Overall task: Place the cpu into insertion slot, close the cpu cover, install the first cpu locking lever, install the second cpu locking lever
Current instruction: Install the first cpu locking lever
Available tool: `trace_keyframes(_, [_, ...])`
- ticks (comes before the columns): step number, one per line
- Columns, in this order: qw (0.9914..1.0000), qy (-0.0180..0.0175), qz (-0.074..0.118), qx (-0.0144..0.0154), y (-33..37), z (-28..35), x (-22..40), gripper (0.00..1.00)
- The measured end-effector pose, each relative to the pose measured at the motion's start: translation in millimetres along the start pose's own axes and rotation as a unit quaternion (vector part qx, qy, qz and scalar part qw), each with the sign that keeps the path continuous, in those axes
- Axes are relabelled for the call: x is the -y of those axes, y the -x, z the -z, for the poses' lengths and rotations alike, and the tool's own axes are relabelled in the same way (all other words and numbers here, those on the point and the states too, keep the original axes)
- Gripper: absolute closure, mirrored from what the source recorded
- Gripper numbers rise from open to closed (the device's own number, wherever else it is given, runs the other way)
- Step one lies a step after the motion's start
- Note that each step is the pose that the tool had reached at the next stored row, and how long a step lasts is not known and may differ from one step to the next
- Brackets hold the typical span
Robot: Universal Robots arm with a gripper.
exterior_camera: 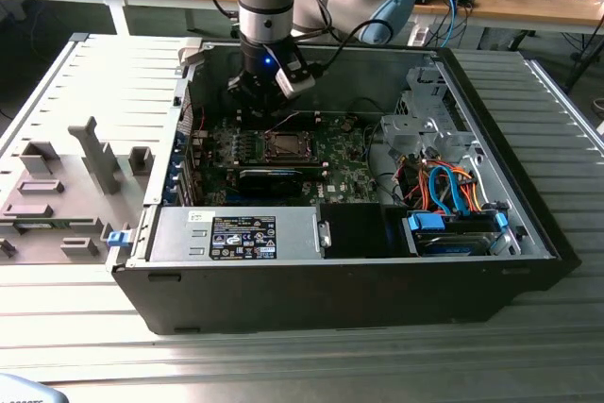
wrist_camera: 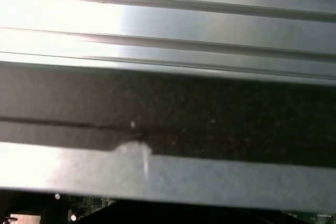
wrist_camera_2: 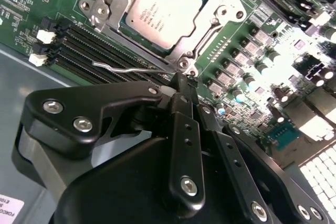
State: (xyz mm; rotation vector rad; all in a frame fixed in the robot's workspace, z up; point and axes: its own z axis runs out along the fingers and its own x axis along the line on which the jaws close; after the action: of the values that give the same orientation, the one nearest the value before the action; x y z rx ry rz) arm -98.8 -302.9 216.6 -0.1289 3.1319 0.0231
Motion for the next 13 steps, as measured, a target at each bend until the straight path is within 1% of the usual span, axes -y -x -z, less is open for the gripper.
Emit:
trace_keyframes(3, [1.0, 0.0001, 0.001, 0.0, 2.2, -1.2, -1.0, 0.89])
trace_keyframes(9, [1.0, -0.0001, 0.002, -0.0001, 9.0, -3.7, -3.5, 0.89])
trace_keyframes(13, [0.99999, -0.0004, 0.004, -0.0002, 16.3, -6.5, -4.5, 0.89])
